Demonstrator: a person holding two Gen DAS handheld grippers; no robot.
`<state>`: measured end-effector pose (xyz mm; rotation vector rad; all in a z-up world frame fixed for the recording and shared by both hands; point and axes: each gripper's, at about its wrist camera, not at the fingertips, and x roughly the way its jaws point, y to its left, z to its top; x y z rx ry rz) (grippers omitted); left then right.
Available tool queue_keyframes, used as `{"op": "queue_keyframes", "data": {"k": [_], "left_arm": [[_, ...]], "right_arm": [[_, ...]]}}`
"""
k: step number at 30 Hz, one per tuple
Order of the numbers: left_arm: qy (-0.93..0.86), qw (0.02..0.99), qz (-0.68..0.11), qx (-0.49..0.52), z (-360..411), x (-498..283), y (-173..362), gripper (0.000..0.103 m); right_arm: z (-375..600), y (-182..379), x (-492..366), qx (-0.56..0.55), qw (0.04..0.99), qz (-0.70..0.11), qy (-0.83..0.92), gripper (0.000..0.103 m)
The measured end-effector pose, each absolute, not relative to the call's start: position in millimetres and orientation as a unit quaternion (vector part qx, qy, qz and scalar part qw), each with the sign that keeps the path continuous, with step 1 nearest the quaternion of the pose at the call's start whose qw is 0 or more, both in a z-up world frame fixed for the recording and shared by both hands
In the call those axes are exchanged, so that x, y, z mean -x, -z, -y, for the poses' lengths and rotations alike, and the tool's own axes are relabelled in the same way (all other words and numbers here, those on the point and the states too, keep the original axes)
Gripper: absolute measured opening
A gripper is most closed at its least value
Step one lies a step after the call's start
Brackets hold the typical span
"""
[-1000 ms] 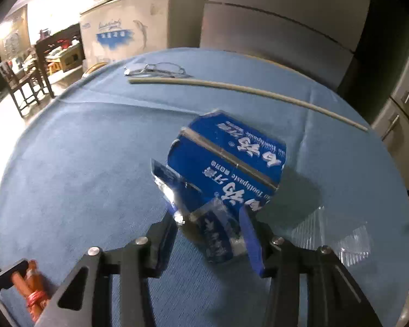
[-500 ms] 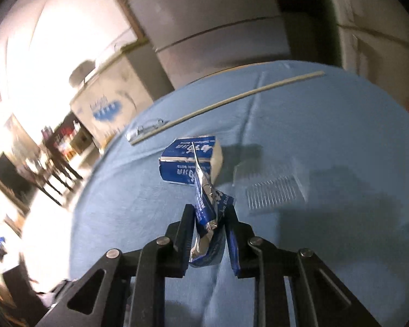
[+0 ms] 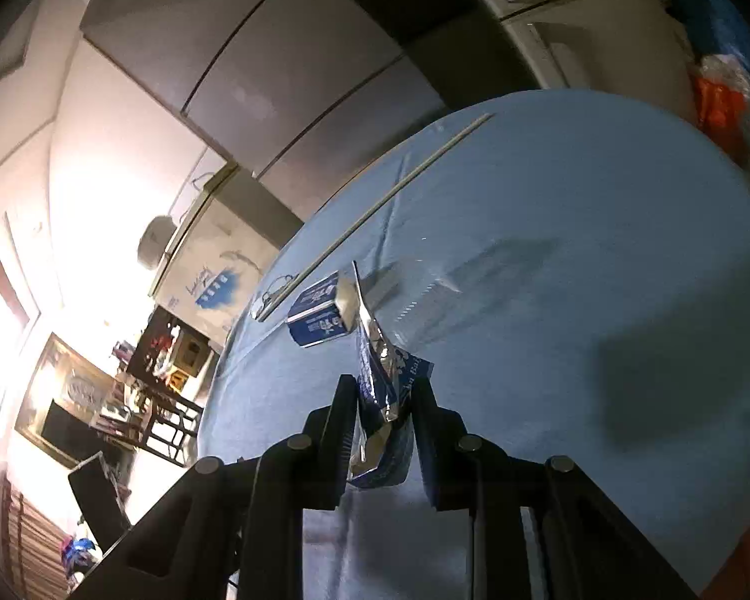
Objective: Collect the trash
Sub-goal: 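Lift the carton flap and orange bag and carry both toward the red basket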
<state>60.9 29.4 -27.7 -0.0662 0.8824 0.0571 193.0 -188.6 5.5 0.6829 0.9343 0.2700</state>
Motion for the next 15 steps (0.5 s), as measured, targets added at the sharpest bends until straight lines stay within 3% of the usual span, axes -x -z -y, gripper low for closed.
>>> {"op": "queue_keyframes", "data": {"k": [15], "left_arm": [[0.043,0.903,-0.427,-0.024,62,-67,10,0.070]], "right_arm": [[281,-9,-127,-0.367,0.834,-0.409,-0.042,0.024]]}}
